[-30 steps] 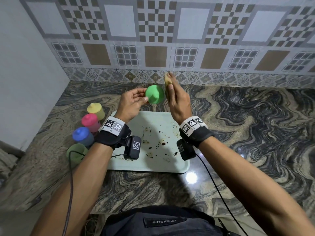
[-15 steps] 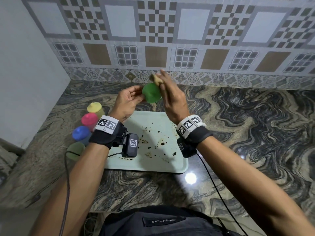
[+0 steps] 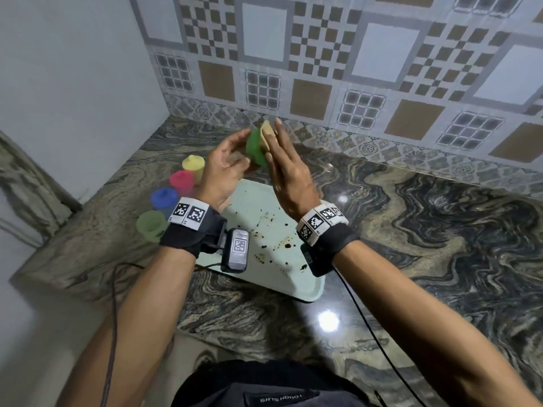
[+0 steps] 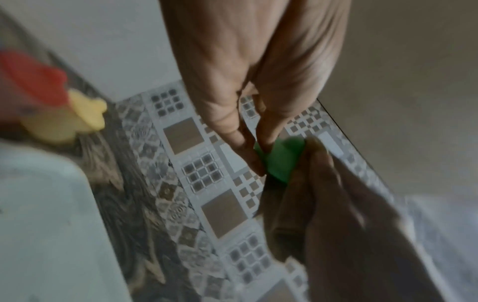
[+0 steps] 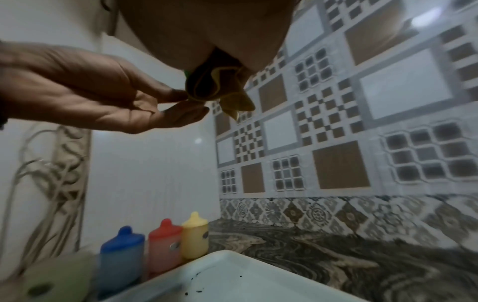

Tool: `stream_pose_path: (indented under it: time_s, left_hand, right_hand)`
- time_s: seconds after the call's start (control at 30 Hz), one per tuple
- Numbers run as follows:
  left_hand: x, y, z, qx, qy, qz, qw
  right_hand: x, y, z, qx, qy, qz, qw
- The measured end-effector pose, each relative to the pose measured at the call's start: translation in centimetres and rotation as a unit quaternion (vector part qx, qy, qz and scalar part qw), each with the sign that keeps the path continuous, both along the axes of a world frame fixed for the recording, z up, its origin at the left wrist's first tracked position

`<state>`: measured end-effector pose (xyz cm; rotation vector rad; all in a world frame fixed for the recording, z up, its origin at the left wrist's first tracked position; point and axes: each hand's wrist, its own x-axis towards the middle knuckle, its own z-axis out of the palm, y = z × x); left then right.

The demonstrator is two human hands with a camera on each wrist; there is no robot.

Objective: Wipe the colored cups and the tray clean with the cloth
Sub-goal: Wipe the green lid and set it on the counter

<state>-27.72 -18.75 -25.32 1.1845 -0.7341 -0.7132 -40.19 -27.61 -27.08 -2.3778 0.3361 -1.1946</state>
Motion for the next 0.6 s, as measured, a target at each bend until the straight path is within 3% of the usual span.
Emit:
stream_pose_path:
  time_s: [0.13, 0.37, 0.5, 0.6]
  left_hand:
    - [-0.7, 1.8, -0.7, 0.019, -0.100, 0.077, 0.992]
    - [-0.2, 5.1, -2.7, 0.102, -0.181, 0.210, 0.955]
    - [0.5, 5.8, -4.9, 0.134, -0.158, 0.236, 0.949]
    - [2.1, 6.7, -6.9, 0.177, -0.137, 0.295, 0.929]
  right_hand:
    - [0.3, 0.7, -0.7, -0.046, 0.024, 0.053, 0.997]
    - [2.1, 2.0, -3.8, -0.050, 0.052, 0.117, 0.991]
    - [3.3, 2.1, -5.8, 0.017, 0.108, 0.123, 0.986]
    - [3.8, 2.5, -6.7, 0.062, 0.135, 0.113, 0.982]
